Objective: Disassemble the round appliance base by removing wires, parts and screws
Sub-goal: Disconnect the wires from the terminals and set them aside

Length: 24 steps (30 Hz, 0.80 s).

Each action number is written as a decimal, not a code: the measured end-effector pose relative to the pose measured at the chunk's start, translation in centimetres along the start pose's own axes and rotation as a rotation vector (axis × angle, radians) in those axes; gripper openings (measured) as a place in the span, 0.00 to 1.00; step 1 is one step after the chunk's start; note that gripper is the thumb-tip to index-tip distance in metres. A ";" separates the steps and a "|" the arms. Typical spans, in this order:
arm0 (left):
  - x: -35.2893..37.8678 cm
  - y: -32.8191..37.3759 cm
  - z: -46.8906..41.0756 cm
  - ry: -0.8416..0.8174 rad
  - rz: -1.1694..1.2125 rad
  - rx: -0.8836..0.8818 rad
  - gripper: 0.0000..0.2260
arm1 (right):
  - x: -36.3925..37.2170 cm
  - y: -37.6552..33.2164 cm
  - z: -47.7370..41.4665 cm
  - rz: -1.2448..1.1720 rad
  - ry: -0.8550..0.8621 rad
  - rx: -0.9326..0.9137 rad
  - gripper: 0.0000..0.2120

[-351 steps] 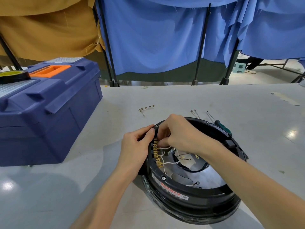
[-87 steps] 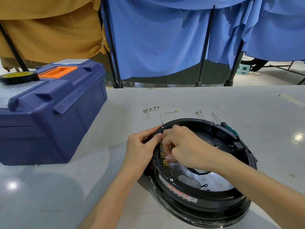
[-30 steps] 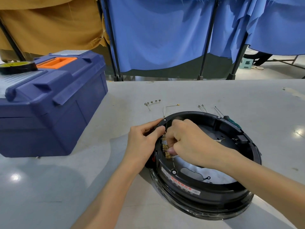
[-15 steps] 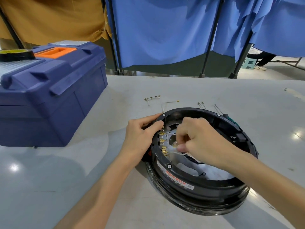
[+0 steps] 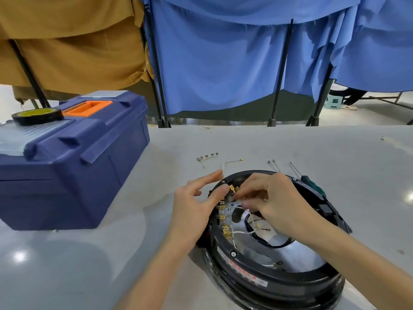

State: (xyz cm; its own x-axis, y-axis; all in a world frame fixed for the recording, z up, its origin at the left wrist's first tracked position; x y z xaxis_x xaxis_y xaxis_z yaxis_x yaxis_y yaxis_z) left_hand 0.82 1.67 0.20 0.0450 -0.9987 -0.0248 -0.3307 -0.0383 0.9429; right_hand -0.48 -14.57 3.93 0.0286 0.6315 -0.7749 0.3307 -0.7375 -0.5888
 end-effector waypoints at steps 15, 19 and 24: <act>0.8 1.1 0.0 -0.075 -0.122 0.030 0.04 | -0.6 0.8 -0.1 -0.241 0.061 0.068 0.09; 1.1 1.2 0.2 -0.085 -0.129 0.031 0.06 | -0.9 1.0 -0.1 -0.332 0.085 0.105 0.08; 1.2 1.4 0.3 -0.101 -0.149 0.043 0.07 | -0.7 1.1 -0.2 -0.356 0.051 0.114 0.07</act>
State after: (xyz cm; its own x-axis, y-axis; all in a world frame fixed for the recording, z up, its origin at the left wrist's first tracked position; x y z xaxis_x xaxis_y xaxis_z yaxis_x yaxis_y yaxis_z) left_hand 0.08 0.38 1.41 0.0022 -0.9801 -0.1986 -0.3677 -0.1855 0.9113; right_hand 0.05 -15.71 3.87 -0.0211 0.8619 -0.5066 0.2214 -0.4901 -0.8431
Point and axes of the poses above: each hand's wrist, its own z-axis away from the middle knuckle, its own x-axis out of the palm, y = z × x, the point moved 4 cm from there along -z, towards the middle knuckle, and after that the axes turned 10 degrees about z, right-handed, at the moved point
